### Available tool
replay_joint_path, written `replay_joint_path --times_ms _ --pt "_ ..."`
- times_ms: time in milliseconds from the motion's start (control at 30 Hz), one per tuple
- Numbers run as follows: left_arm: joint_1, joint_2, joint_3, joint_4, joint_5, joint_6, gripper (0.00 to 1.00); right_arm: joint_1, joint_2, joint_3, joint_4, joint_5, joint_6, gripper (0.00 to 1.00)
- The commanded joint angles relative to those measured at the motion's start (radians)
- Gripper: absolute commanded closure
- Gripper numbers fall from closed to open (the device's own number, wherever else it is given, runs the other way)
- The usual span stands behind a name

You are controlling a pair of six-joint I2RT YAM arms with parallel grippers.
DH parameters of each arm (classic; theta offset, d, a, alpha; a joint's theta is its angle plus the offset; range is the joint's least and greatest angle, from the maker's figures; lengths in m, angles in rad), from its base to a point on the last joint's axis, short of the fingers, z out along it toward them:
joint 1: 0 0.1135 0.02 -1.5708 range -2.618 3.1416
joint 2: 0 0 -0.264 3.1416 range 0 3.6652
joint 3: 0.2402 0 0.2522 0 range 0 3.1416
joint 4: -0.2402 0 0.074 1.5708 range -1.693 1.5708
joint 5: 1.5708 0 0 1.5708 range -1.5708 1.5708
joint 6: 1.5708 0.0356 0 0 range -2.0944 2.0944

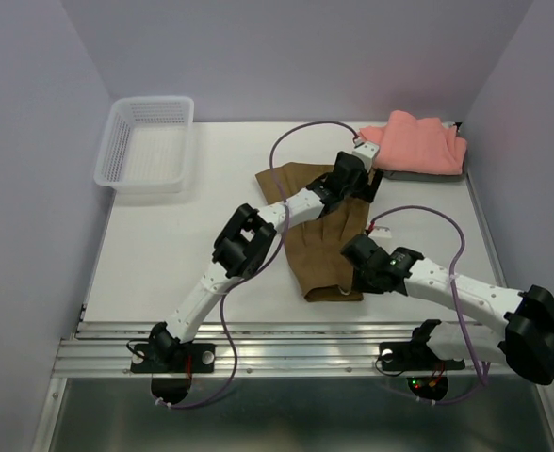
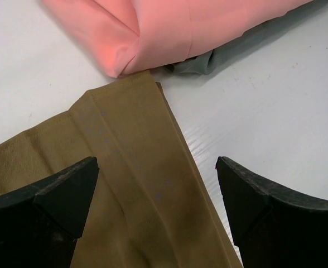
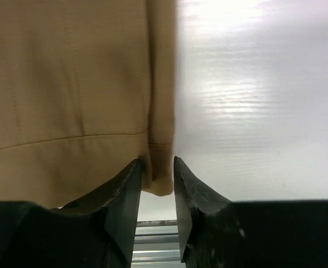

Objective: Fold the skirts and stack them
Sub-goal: Fold the skirt

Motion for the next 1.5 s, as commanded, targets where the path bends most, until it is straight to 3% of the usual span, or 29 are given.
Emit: replay_joint_path --times_ms 0,33,100,200,300,467,567,633,700,833,967,1100,1200,1467 --pt "-0.002 -0.115 0.063 0.058 -0.008 0.013 0.01 -0.001 0.014 0.046 -0.135 0.111 0.094 0.6" --pt "-0.002 -0.119 0.068 0.056 -0.006 0.014 0.01 -0.001 0.017 0.054 -0.147 0.11 0.095 0.48" --pt "0.0 -0.139 0.07 0.05 -0.011 0.008 0.01 -0.001 0.012 0.067 -0.156 0.116 0.085 0.43" --pt "-0.002 -0.19 0.055 0.032 -0.02 0.007 0.01 -0.001 -0.02 0.11 -0.155 0.116 0.039 0.27" --pt "0.0 -0.285 -0.022 0.018 -0.037 0.0 0.01 -0.001 -0.08 0.15 -0.095 0.097 -0.039 0.0" --pt "0.0 -0.516 -0.324 0.049 -0.126 -0.047 0.01 -0.001 -0.16 0.193 -0.006 0.097 -0.104 0.0" --pt "0.004 -0.75 -0.668 0.087 -0.173 -0.108 0.01 -0.001 -0.184 0.21 0.055 0.094 -0.136 0.0" --pt "0.006 -0.835 -0.799 0.131 -0.159 -0.15 0.01 -0.001 -0.186 0.215 0.09 0.114 -0.135 0.0" --pt "0.007 -0.936 -0.959 0.144 -0.12 -0.187 0.01 -0.001 -0.169 0.224 0.109 0.123 -0.144 0.0" --pt "0.007 -1.046 -1.137 0.166 0.015 -0.273 0.01 -0.021 -0.091 0.273 0.135 0.131 -0.159 0.0" --pt "0.004 -1.119 -1.335 0.298 0.272 -0.314 0.01 -0.093 -0.06 0.255 0.204 0.012 -0.167 0.0" --pt "0.004 -1.11 -1.42 0.456 0.457 -0.332 0.01 -0.105 -0.075 0.155 0.32 -0.308 -0.196 0.0" --pt "0.003 -1.06 -1.414 0.483 0.57 -0.308 0.01 -0.105 -0.095 0.077 0.393 -0.448 -0.216 0.0" --pt "-0.004 -0.916 -1.418 0.513 0.759 -0.316 0.01 -0.114 -0.115 -0.09 0.504 -0.423 -0.139 0.0"
